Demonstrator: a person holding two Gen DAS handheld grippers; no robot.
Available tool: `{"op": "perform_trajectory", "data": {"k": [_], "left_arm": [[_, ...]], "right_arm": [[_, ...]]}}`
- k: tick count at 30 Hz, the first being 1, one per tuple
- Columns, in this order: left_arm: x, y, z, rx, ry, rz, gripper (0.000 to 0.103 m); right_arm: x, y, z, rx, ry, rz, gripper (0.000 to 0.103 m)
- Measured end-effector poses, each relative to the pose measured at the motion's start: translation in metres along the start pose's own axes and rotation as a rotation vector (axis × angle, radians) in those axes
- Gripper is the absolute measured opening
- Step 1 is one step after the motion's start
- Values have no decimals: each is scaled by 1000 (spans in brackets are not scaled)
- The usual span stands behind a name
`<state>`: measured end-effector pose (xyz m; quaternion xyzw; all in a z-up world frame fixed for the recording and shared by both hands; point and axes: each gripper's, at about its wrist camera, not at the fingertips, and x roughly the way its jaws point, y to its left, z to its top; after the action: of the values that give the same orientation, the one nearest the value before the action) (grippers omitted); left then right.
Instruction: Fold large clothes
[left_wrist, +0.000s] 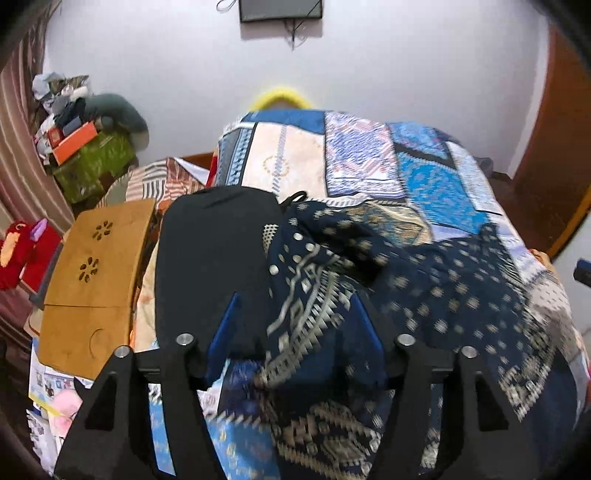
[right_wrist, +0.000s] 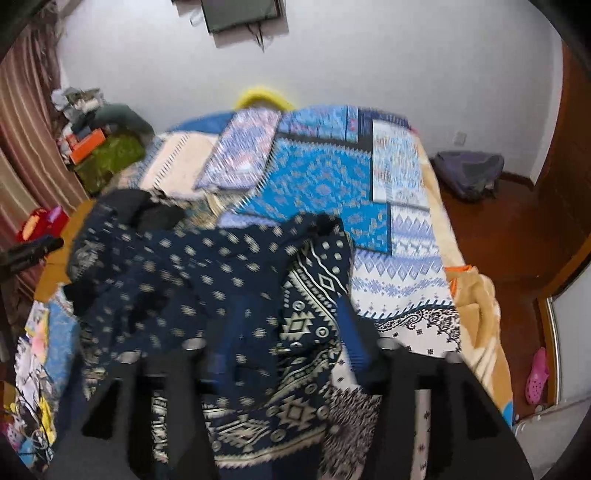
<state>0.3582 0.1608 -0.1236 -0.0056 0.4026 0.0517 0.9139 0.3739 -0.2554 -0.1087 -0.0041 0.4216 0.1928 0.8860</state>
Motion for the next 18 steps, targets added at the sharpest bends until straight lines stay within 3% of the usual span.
{"op": "perform_trajectory", "data": {"k": [3, 9, 13, 18], "left_arm": [[-30, -3, -12, -10, -35, -29, 66], [-68, -6, -42, 21, -55, -12, 74], [-79, -2, -72, 7, -30, -15, 83], [-73, 4, -121, -39, 76, -61, 84]], "right_arm": [[-26, 9, -4, 8, -28, 15, 71], [-64, 19, -23, 36, -37, 66, 71], [-82, 26, -46, -3, -23, 70, 71], [-89, 27, -76, -39, 7, 44, 71]]}}
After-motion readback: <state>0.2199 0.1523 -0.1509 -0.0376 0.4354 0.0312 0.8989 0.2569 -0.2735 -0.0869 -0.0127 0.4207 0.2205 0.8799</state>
